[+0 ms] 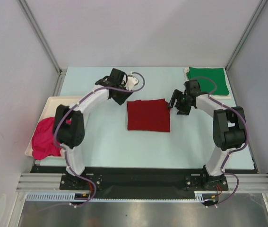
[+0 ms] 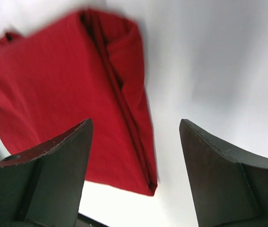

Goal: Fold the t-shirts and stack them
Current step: Fold the tshirt, then neatly place the folded tshirt to the corner

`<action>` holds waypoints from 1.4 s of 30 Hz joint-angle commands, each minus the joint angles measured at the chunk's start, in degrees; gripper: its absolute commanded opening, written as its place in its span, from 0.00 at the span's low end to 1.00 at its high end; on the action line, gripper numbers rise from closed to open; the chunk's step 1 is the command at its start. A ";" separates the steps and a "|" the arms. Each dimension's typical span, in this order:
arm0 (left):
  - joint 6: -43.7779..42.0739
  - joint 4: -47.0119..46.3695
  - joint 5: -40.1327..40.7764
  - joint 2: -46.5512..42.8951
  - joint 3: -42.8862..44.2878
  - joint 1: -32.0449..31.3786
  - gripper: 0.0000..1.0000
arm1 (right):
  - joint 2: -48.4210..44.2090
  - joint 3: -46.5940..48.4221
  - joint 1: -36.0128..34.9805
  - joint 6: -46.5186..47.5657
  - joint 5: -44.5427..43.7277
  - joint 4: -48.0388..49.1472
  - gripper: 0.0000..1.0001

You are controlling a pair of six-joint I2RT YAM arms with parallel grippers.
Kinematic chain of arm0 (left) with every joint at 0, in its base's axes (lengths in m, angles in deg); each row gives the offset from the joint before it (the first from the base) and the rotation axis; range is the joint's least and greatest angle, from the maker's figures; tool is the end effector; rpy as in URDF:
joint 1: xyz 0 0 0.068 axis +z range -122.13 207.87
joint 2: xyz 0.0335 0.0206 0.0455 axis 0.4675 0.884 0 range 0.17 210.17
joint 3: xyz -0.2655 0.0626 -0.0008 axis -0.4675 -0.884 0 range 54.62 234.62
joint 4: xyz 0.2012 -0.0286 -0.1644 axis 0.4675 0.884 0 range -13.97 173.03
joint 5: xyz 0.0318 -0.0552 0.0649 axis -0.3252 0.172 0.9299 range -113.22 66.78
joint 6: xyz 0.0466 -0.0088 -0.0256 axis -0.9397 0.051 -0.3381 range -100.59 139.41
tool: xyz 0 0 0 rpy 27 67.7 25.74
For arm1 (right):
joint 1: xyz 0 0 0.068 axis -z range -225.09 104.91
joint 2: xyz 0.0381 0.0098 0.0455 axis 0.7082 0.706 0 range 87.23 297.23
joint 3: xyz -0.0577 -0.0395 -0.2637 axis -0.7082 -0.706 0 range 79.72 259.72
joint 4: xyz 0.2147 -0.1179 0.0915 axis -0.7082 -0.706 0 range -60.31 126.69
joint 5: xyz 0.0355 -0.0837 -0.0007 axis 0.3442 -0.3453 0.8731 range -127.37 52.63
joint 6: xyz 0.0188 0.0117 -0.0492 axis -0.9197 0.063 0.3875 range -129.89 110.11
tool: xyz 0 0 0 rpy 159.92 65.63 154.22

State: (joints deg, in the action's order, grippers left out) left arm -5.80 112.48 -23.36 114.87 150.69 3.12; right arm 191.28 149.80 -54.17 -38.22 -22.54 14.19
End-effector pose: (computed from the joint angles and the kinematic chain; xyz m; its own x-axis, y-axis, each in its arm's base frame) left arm 0.4034 -0.1862 0.2421 -0.4947 0.6972 -0.5188 0.6971 0.6748 0.2421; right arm 0.3745 0.0690 0.1921 -0.8632 0.3267 -0.3849 0.1336 0.8830 0.4500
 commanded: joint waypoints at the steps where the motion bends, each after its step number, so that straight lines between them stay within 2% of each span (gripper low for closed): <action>1: 3.07 -3.66 -11.19 -13.77 -11.59 -5.81 0.50 | -1.48 -3.63 -2.08 1.09 1.69 3.33 0.79; 5: 2.80 -2.61 -13.56 -14.24 -17.32 -9.52 0.47 | -0.70 -6.80 -2.87 -0.31 3.63 7.38 0.80; 11: 3.94 -5.24 -7.33 -8.62 -19.96 -9.44 0.43 | 2.56 -7.50 -3.40 -1.63 4.85 10.89 0.77; 14: 4.12 -5.86 -6.63 -5.46 -20.40 -9.44 0.43 | 3.97 -8.12 -3.66 -2.77 7.93 13.18 0.68; 16: 3.51 -7.78 -3.65 -4.31 -21.45 -9.44 0.43 | 4.49 -8.91 -3.57 -3.74 9.77 15.99 0.57; 17: 3.50 -8.32 -3.64 -4.30 -21.45 -9.44 0.43 | 4.49 -9.00 -3.31 -3.74 9.78 16.00 0.57; 19: 3.24 -8.93 -2.15 -3.78 -21.37 -9.44 0.43 | 5.02 -8.65 -3.31 -4.27 10.48 16.70 0.46; 20: 3.24 -8.76 -2.32 -3.78 -21.10 -9.44 0.45 | 5.11 -8.56 -3.14 -4.27 11.00 16.87 0.37; 22: 3.24 -8.15 -3.54 -5.09 -20.14 -9.44 0.46 | 5.46 -8.21 -2.96 -4.45 11.45 17.23 0.28; 23: 3.15 -7.28 -4.33 -5.62 -19.87 -9.35 0.49 | 5.55 -7.69 -2.87 -4.27 11.62 17.32 0.20; 25: 2.80 -6.13 -5.82 -8.33 -19.08 -9.26 0.52 | 5.99 -6.90 -2.61 -3.57 11.89 16.97 0.13; 26: 2.36 -4.65 -6.44 -9.56 -18.82 -9.09 0.54 | 6.34 -5.24 -2.43 -2.96 12.15 16.53 0.06; 28: 2.01 -3.06 -8.55 -13.33 -18.12 -7.78 0.58 | 6.87 -2.86 -2.26 -0.33 12.59 14.16 0.00; 29: 1.75 -1.57 -10.56 -14.57 -17.94 -6.98 0.68 | 7.74 -1.02 -2.26 0.99 12.50 12.85 0.00; 31: 1.40 0.54 -11.72 -17.99 -17.59 -4.62 0.77 | 8.71 4.42 -2.08 5.72 11.72 8.28 0.00; 34: -0.45 3.27 -10.76 -20.21 -17.15 -1.54 0.82 | 10.03 12.25 -1.29 11.79 6.46 0.64 0.00; 35: -1.24 4.76 -8.67 -21.43 -17.15 -0.92 0.90 | 11.42 14.62 -1.03 15.90 3.39 -1.56 0.00; 36: -1.50 5.12 -7.52 -22.05 -17.41 -0.39 0.93 | 12.22 17.77 -0.76 17.68 1.88 -6.45 0.00; 37: -1.94 5.30 -6.46 -22.58 -17.67 0.75 1.00 | 13.19 23.81 -0.24 19.27 0.48 -9.03 0.00; 42: -2.30 5.48 -1.45 -26.44 -18.20 3.57 1.00 | 20.21 42.83 0.29 28.14 -13.85 -22.29 0.00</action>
State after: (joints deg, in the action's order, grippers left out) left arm -6.63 116.22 -28.23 91.48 131.79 5.61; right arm 208.91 183.42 -55.02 -18.86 -24.94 2.30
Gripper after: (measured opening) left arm 0.996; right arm 0.033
